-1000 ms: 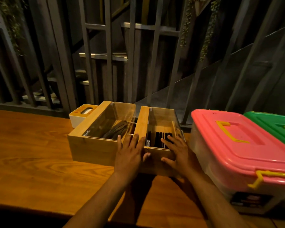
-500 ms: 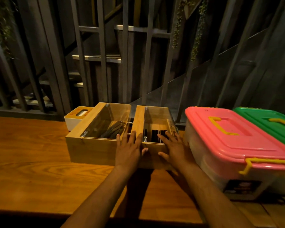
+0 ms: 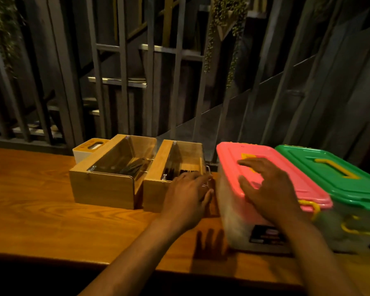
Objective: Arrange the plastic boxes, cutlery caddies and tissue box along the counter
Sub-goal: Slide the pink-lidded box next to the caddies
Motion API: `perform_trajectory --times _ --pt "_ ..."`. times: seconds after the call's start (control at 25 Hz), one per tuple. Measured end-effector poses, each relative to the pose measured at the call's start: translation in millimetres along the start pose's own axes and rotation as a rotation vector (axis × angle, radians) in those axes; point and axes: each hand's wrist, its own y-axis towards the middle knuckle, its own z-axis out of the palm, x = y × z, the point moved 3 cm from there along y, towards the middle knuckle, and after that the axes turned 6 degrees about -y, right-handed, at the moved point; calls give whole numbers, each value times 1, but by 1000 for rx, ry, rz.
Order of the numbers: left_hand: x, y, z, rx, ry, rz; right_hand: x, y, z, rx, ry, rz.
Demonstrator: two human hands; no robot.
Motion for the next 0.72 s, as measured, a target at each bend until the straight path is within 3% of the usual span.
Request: perform_trajectory --times 0.08,0.24,0.48,0.72 --pt "-39 -2 20 -9 -14 38 -52 -17 -39 65 -28 53" --pt "-93 -1 67 83 0 -18 -136 -45 -47 371 -147 80" --pt "-112 0 99 -38 173 -63 -168 -45 -27 198 -70 -106" --pt "-99 12 108 -63 254 -33 -175 -29 -5 171 -51 -133"
